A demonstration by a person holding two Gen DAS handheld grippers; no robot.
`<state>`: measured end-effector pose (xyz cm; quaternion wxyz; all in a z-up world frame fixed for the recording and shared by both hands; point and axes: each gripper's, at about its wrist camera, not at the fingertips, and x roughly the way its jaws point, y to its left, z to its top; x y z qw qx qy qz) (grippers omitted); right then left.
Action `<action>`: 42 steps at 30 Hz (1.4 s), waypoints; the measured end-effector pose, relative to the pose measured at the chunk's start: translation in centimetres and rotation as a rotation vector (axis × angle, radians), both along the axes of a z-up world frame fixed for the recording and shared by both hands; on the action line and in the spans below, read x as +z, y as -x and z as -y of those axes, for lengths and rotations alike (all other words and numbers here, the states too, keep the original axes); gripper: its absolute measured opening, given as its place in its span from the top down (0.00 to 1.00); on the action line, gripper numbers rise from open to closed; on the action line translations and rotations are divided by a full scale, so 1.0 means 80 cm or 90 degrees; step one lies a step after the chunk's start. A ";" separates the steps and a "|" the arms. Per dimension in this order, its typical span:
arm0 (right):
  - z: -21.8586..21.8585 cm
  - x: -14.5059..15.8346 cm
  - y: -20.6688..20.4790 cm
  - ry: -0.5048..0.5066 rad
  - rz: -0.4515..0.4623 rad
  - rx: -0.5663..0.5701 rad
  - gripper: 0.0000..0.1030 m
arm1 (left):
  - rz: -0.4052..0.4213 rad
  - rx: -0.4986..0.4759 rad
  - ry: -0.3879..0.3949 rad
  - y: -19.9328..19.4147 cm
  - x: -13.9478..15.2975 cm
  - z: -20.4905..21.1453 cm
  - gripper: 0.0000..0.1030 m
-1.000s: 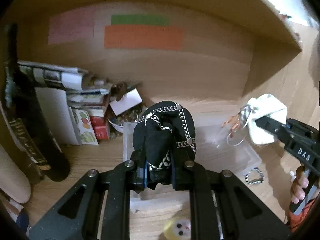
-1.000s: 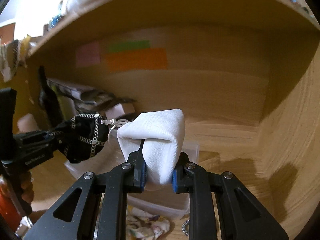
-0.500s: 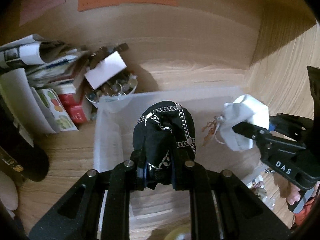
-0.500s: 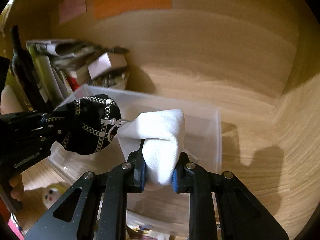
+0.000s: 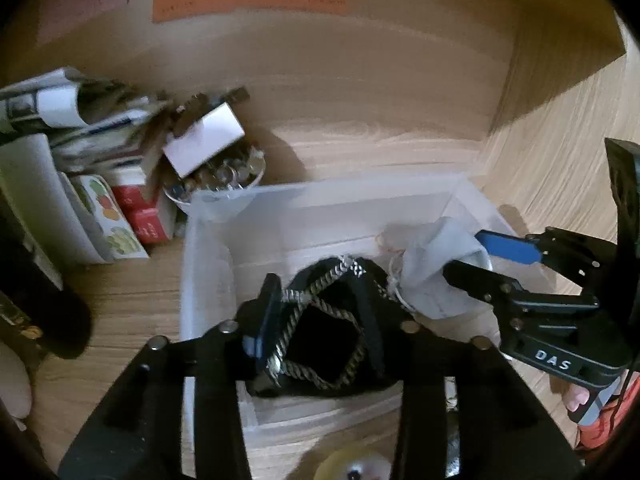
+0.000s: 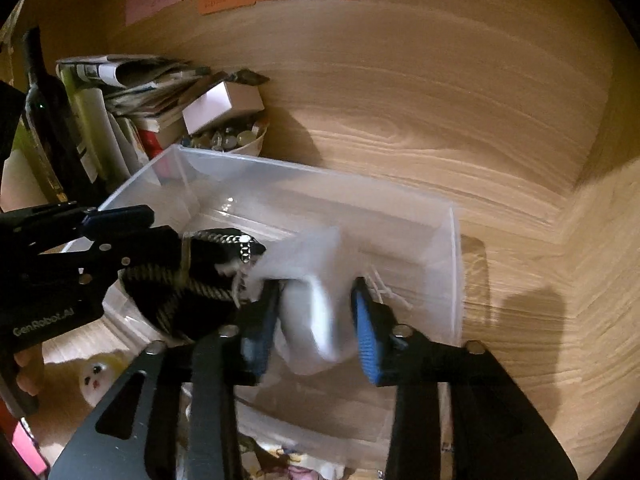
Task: Organize soft objects
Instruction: 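Carry both cloths into the clear box and open both tools, then grasp the yellow ball plush with the left tool while the right tool grasps the foil bag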
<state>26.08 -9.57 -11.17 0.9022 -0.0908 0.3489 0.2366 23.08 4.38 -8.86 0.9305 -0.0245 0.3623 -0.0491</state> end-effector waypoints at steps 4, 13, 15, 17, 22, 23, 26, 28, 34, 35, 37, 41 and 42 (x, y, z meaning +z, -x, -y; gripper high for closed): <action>0.009 0.021 0.020 -0.015 0.039 -0.005 0.46 | 0.027 0.008 0.007 0.018 0.018 -0.005 0.46; 0.034 0.065 0.079 -0.047 0.140 -0.028 0.16 | 0.124 0.014 -0.024 0.093 0.062 -0.006 0.06; 0.038 0.067 0.089 -0.057 0.141 -0.027 0.16 | 0.135 0.018 -0.031 0.105 0.064 -0.006 0.04; 0.042 0.066 0.102 -0.066 0.140 -0.021 0.16 | 0.133 0.017 -0.032 0.116 0.062 -0.009 0.04; 0.041 0.047 0.130 -0.057 0.126 0.007 0.16 | 0.093 0.018 -0.021 0.139 0.041 -0.015 0.04; 0.040 0.043 0.132 -0.056 0.122 0.010 0.16 | 0.085 0.019 -0.023 0.144 0.036 -0.016 0.04; 0.036 0.027 0.143 -0.054 0.100 0.022 0.16 | 0.060 0.019 -0.037 0.154 0.014 -0.018 0.04; 0.032 0.016 0.148 -0.051 0.089 0.027 0.16 | 0.039 0.022 -0.048 0.162 -0.002 -0.021 0.04; 0.016 -0.014 0.154 -0.046 0.038 0.064 0.16 | -0.018 0.026 -0.055 0.170 -0.038 -0.027 0.04; 0.011 -0.019 0.154 -0.041 0.030 0.073 0.16 | -0.028 0.028 -0.054 0.170 -0.042 -0.027 0.04; 0.001 -0.028 0.152 -0.030 0.012 0.089 0.16 | -0.043 0.022 -0.043 0.166 -0.051 -0.026 0.04; -0.009 -0.039 0.149 -0.011 -0.001 0.101 0.24 | -0.050 0.002 -0.038 0.163 -0.055 -0.017 0.05; -0.011 -0.041 0.147 -0.009 -0.003 0.101 0.35 | -0.051 -0.004 -0.037 0.162 -0.055 -0.014 0.06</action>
